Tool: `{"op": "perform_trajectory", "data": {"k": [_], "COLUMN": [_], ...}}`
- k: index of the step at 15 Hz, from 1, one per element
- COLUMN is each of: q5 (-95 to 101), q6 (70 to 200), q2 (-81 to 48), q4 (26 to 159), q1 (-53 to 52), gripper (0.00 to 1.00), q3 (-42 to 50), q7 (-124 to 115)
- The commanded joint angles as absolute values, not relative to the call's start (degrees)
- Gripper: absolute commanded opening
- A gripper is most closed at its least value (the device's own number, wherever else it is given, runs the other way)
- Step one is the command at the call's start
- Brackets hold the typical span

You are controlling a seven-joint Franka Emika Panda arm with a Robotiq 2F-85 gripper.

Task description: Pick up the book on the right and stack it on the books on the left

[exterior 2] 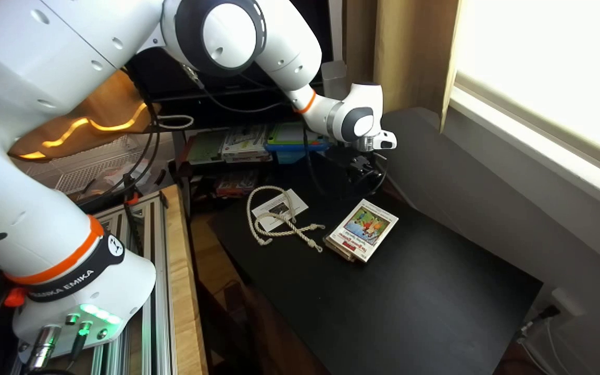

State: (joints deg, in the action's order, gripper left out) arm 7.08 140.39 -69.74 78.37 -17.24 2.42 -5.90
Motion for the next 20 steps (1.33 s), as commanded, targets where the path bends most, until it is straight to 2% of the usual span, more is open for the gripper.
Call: {"op": "perform_trajectory", "data": {"k": [1, 16, 17, 18, 20], "q5": [7.9, 11.3, 11.2, 11.1, 11.2], "q6": [143.3, 138.9, 138.8, 138.0, 138.0], "q2": [-63.3, -36.7, -35.9, -39.9, -37.8], "q4": [87.5, 116.8, 117.6, 112.4, 114.7], "q1": [-15.5, -12.8, -12.3, -12.5, -12.3], "gripper": [1.00, 1.00, 1.00, 1.00, 1.00], "q3": [0.2, 0.6, 0.1, 0.2, 0.0], "q7": [-2.6, -0.8, -0.3, -1.3, -1.2]}}
